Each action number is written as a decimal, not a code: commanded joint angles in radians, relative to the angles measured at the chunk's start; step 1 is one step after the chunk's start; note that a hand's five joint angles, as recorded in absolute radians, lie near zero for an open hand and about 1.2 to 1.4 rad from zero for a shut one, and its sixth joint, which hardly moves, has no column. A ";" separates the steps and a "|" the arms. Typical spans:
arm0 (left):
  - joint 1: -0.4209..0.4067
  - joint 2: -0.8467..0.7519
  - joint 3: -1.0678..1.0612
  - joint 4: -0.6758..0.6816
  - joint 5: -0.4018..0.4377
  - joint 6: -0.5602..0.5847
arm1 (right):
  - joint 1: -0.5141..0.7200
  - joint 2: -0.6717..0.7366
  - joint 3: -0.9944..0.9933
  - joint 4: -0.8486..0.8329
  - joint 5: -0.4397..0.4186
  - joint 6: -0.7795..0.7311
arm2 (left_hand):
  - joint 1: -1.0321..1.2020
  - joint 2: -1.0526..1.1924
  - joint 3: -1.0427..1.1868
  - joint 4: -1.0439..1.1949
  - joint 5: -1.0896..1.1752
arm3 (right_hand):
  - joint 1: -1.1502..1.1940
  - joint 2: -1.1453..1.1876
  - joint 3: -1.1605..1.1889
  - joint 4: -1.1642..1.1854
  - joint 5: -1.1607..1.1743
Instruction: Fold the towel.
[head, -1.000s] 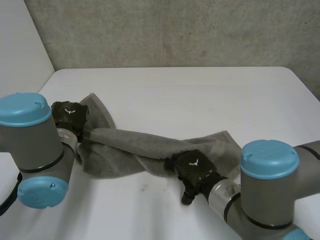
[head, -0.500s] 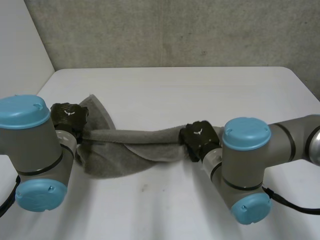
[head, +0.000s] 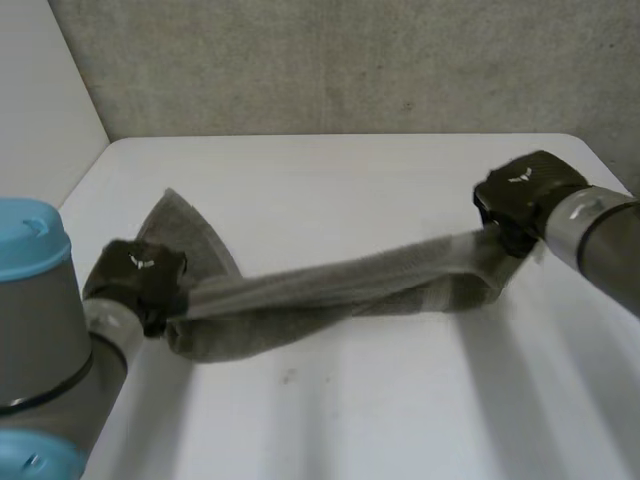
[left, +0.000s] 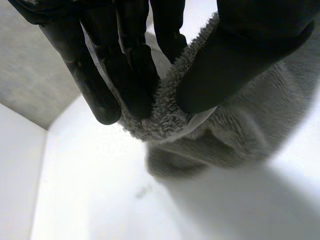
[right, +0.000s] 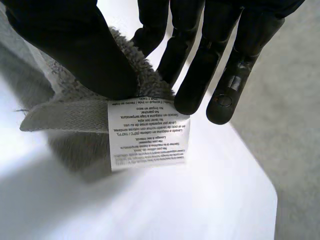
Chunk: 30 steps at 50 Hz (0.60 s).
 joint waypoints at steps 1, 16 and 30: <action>-0.092 0.022 -0.031 -0.110 0.003 -0.076 | -0.008 -0.005 0.076 0.138 -0.012 -0.068 | 0.239 0.181 0.180 0.179 0.206 | 0.033 0.215 0.213 0.205 0.232; -0.069 -0.183 0.253 -0.104 -0.002 -0.100 | -0.005 0.143 0.041 -0.052 -0.077 0.007 | 0.239 0.181 0.180 0.179 0.206 | 0.033 0.215 0.213 0.205 0.232; -0.043 -0.275 1.085 -0.018 -0.016 -0.136 | -0.015 0.040 -0.316 -0.613 0.032 0.274 | 0.239 0.181 0.180 0.179 0.206 | 0.033 0.215 0.213 0.205 0.232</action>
